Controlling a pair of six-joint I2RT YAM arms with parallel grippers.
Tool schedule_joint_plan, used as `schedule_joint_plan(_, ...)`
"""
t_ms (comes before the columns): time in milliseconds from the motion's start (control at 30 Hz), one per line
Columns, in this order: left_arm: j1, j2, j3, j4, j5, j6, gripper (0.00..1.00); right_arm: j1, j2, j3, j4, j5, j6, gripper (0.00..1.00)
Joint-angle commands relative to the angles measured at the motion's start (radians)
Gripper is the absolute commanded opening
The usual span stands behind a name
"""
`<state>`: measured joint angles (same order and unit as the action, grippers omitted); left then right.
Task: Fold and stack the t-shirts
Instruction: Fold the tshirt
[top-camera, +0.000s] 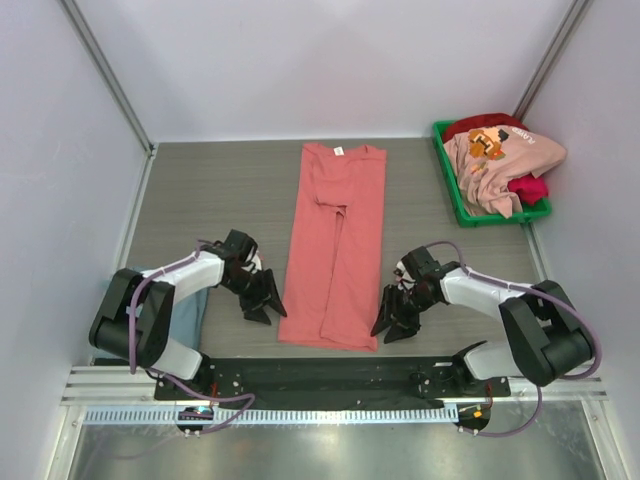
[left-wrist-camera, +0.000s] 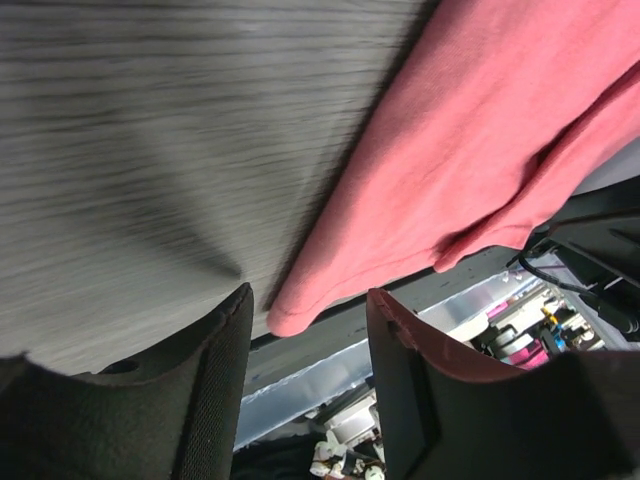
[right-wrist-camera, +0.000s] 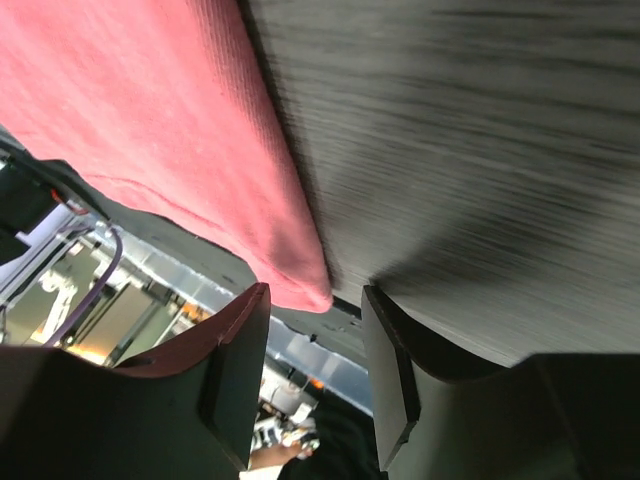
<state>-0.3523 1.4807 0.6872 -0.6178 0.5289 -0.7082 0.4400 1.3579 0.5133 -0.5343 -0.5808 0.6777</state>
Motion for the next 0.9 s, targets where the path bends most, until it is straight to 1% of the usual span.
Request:
schedule_joint_plan(0, -0.024, 0.023, -0.009, 0.085, 0.055, -0.042, 0.5, 0.02, 0.046, -0.019, 0.048, -0.02, 0.032, 0.48)
schedule_joint_plan(333, -0.053, 0.069, -0.02, 0.093, 0.063, -0.057, 0.43, 0.066, 0.061, -0.03, 0.085, -0.025, 0.054, 0.46)
schedule_joint_plan(600, -0.077, -0.003, -0.067, 0.039, 0.031, -0.034, 0.41, 0.078, 0.092, -0.036, 0.138, -0.017, 0.086, 0.45)
schedule_joint_plan(733, -0.077, 0.001, -0.068, 0.062, 0.046, -0.034, 0.35, 0.078, 0.096, -0.033, 0.143, -0.011, 0.082, 0.42)
schedule_joint_plan(767, -0.079, 0.006, -0.068, 0.072, 0.051, -0.036, 0.33, 0.08, 0.096, -0.032, 0.148, -0.014, 0.083, 0.33)
schedule_joint_plan(800, -0.079, 0.007, -0.067, 0.084, 0.063, -0.039, 0.28, 0.078, 0.095, -0.027, 0.154, -0.016, 0.083, 0.25)
schedule_joint_plan(833, -0.079, 0.013, -0.064, 0.087, 0.066, -0.039, 0.24, 0.078, 0.093, -0.024, 0.152, -0.014, 0.083, 0.15)
schedule_joint_plan(867, -0.079, 0.013, -0.063, 0.087, 0.065, -0.039, 0.16, 0.078, 0.084, -0.016, 0.146, -0.008, 0.079, 0.04)
